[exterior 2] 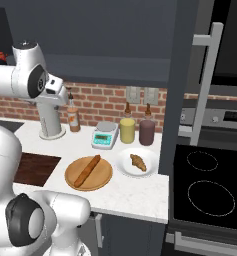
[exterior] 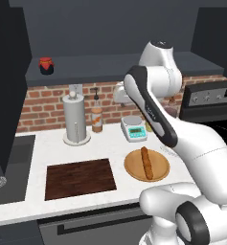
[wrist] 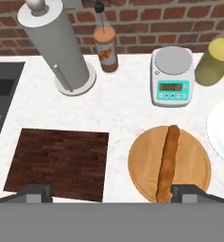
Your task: From the different types of pastries on the counter, select a croissant and place it on the cutting board. Then retrieve a jar of jam from the cabinet and place it alongside the croissant on the cutting board.
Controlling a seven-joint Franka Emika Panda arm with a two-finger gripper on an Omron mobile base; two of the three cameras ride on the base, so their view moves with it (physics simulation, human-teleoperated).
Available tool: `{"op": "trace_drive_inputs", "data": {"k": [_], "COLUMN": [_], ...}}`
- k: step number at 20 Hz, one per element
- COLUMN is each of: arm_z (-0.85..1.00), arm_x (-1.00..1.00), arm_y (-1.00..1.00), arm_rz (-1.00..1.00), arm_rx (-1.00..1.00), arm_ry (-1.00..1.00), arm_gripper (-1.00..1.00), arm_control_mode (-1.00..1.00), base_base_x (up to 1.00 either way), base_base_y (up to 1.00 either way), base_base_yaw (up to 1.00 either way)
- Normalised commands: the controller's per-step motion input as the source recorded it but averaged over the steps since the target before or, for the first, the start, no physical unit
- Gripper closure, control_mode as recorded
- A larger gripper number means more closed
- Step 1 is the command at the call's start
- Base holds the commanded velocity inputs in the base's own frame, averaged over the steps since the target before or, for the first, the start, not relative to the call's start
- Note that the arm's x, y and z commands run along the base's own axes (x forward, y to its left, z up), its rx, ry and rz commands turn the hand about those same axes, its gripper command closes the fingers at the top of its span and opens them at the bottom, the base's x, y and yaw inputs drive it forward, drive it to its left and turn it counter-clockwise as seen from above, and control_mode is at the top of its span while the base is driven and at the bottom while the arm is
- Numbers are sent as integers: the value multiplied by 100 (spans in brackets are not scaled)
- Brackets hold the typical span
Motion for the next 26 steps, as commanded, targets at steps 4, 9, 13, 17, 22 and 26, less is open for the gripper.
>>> {"op": "trace_drive_inputs", "data": {"k": [4,9,13,17,22,26], "arm_z": [16,14,7,4,16,29], "arm_x": [0,0,0,0,0,0], "arm_y": [62,59,51,42,25,7], "arm_rz": [0,0,2,1,9,20], "arm_rx": [7,4,1,0,1,3], "arm_ry": [0,-2,-7,-14,-4,-1], "arm_gripper": [-100,-100,-100,-100,-100,-100], "arm_control_mode": [-100,-100,-100,-100,-100,-100], "base_base_x": [0,0,0,0,0,0], "base_base_y": [0,0,0,0,0,0], "base_base_yaw": [0,0,0,0,0,0]}}
